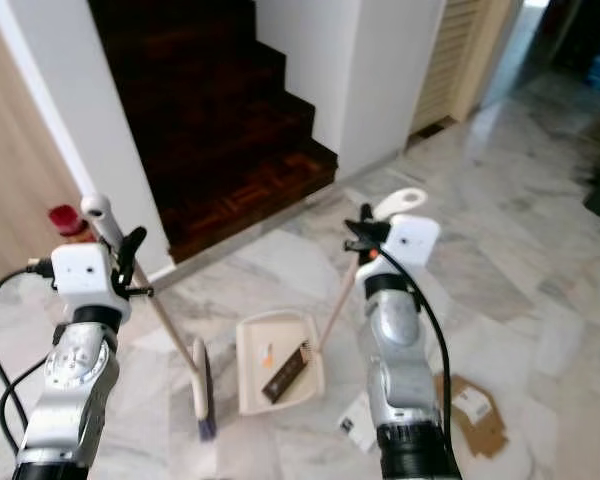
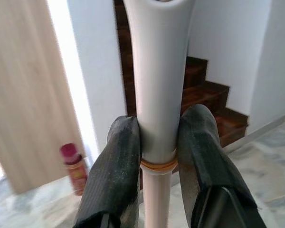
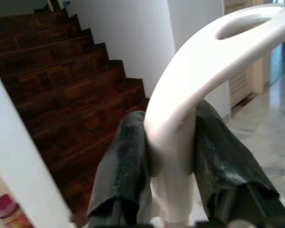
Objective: Sweep floor
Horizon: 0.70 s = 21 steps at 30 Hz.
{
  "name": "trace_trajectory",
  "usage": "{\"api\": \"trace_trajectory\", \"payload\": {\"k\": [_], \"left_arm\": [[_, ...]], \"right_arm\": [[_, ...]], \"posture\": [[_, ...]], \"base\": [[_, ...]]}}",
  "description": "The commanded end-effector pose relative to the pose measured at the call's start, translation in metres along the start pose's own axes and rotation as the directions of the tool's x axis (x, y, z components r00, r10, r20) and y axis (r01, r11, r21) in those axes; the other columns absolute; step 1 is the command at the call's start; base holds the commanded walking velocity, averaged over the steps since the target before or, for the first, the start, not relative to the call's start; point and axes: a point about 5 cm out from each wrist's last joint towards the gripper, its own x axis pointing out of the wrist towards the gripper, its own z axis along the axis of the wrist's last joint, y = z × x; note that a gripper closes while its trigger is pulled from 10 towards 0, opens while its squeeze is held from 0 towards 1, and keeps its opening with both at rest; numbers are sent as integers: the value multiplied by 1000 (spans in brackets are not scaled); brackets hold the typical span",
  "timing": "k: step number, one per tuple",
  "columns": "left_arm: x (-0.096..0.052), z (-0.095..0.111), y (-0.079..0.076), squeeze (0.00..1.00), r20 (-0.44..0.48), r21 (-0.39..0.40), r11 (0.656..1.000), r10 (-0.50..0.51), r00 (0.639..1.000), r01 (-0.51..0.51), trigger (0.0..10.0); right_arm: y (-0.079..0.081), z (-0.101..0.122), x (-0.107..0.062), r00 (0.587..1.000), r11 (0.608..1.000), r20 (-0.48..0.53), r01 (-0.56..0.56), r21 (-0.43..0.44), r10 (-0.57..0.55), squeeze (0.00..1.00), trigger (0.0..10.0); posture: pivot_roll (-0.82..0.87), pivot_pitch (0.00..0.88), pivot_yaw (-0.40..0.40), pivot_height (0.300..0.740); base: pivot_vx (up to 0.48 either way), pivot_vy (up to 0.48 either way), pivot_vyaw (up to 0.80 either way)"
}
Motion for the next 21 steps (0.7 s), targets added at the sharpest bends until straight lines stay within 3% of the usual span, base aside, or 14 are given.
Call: {"api": "trace_trajectory", "payload": {"k": [1, 13, 18, 21], "left_arm": [[3, 15, -1, 0, 69, 21, 1000, 0, 998, -2, 10000], [-1, 14, -3, 0, 57, 15, 1000, 0, 998, -1, 10000], [-2, 13, -2, 0, 49, 12, 1000, 8, 999, -9, 10000], [-3, 13, -2, 0, 43, 6, 1000, 11, 999, -12, 10000]], "right_arm": [[1, 14, 3, 998, 1000, 60, 0, 20, -2, 0, 10000], [0, 17, 3, 998, 1000, 61, -3, 12, 2, 0, 10000], [1, 15, 3, 999, 1000, 46, -9, 30, 7, 0, 10000], [1, 15, 3, 999, 999, 43, -7, 35, 6, 0, 10000]], "posture": [[-36, 0, -6, 740], [-37, 0, -6, 740], [-34, 0, -9, 740], [-29, 0, -14, 740]], "base": [[0, 0, 800], [0, 0, 800], [0, 0, 190], [0, 366, 0]]}}
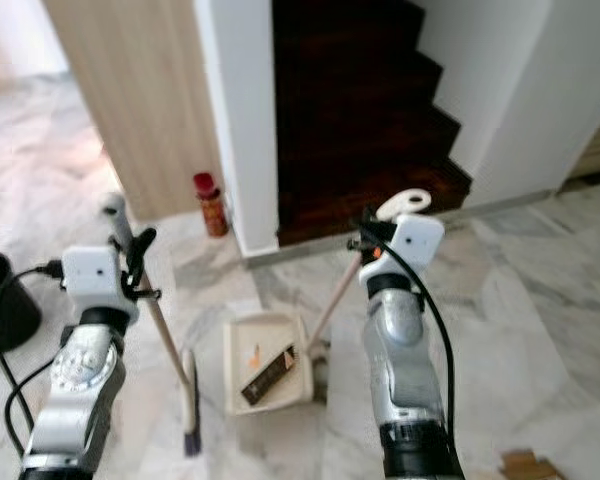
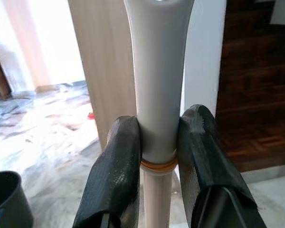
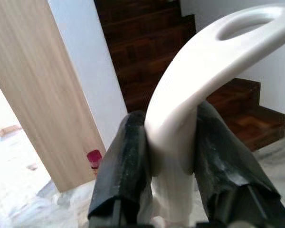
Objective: Sweep floor
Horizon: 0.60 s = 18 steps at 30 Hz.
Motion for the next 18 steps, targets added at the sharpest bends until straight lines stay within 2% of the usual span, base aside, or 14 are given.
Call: {"api": "trace_trajectory", "payload": {"k": [1, 18], "left_arm": [[1, 12, -4, 0, 48, -11, 1000, -9, 999, 10, 10000], [-2, 10, -5, 0, 37, -22, 1000, -4, 999, 5, 10000]], "right_arm": [[-1, 15, 3, 998, 1000, 58, 5, 25, -6, 0, 10000], [1, 13, 5, 999, 999, 36, -14, 35, 13, 0, 10000]], "posture": [[-30, 0, -14, 740], [-16, 0, -27, 740]], "base": [[0, 401, 0], [0, 395, 0]]}}
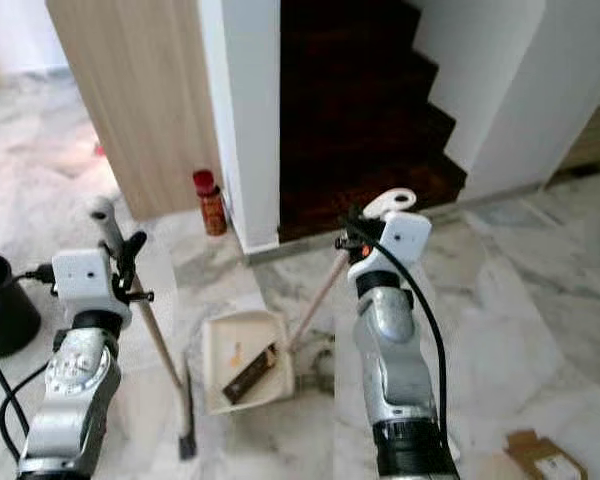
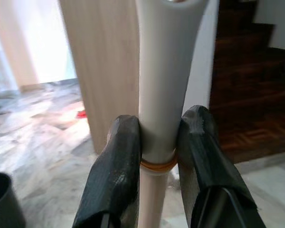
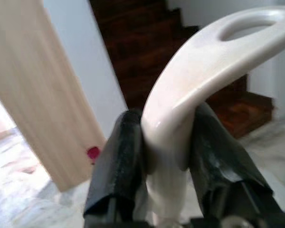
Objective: Sweep floor
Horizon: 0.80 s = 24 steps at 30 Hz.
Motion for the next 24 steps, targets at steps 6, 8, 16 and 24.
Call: {"api": "trace_trajectory", "payload": {"k": [6, 8, 16, 24], "left_arm": [[-1, 12, 4, 0, 53, -4, 1000, 8, 999, -7, 10000], [-2, 11, 3, 0, 52, -5, 1000, 6, 999, -6, 10000], [-2, 11, 2, 0, 50, -7, 1000, -1, 999, 2, 10000], [-3, 12, 4, 0, 49, -2, 1000, 5, 999, -5, 10000]], "right_arm": [[4, 13, -1, 998, 1000, 64, -18, 2, 18, 0, 10000], [4, 12, -2, 998, 1000, 61, -19, 3, 19, 0, 10000], [6, 12, -2, 998, 1000, 59, -23, 15, 22, 0, 10000], [8, 10, -2, 998, 999, 48, -31, 19, 30, 0, 10000]], "posture": [[-16, 0, -26, 740], [-15, 0, -26, 740], [-14, 0, -22, 740], [-7, 0, -24, 740]], "base": [[0, 464, 0], [0, 442, 0], [0, 400, 0], [0, 398, 0]]}}
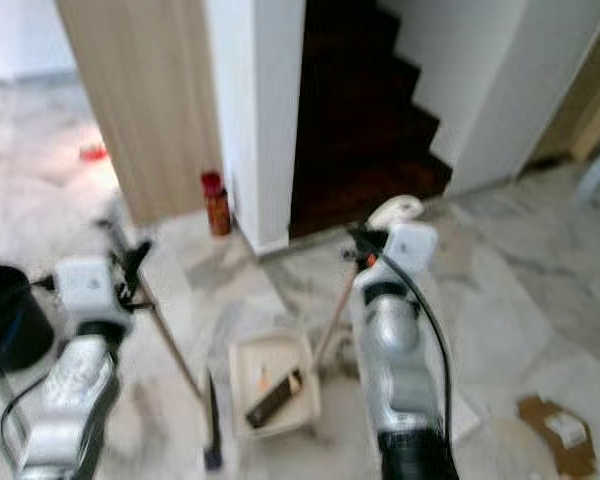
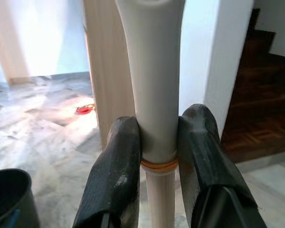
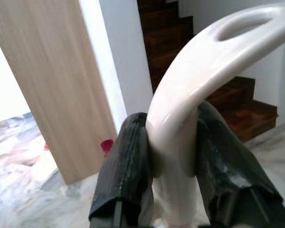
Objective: Sweep floor
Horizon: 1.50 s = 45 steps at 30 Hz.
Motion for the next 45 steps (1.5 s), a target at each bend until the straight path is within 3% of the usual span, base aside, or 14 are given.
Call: {"api": "trace_trajectory", "payload": {"k": [1, 45], "left_arm": [[2, 12, -6, 0, 54, 7, 1000, -15, 998, 15, 10000], [0, 14, -5, 0, 41, 12, 1000, -11, 999, 10, 10000]], "right_arm": [[-1, 14, 2, 998, 999, 62, 0, 36, -2, 0, 10000], [1, 18, 3, 998, 999, 61, 10, 46, -13, 0, 10000]], "posture": [[-8, 0, -22, 740], [-4, 0, -15, 740]], "base": [[0, 401, 0], [0, 390, 0]]}}
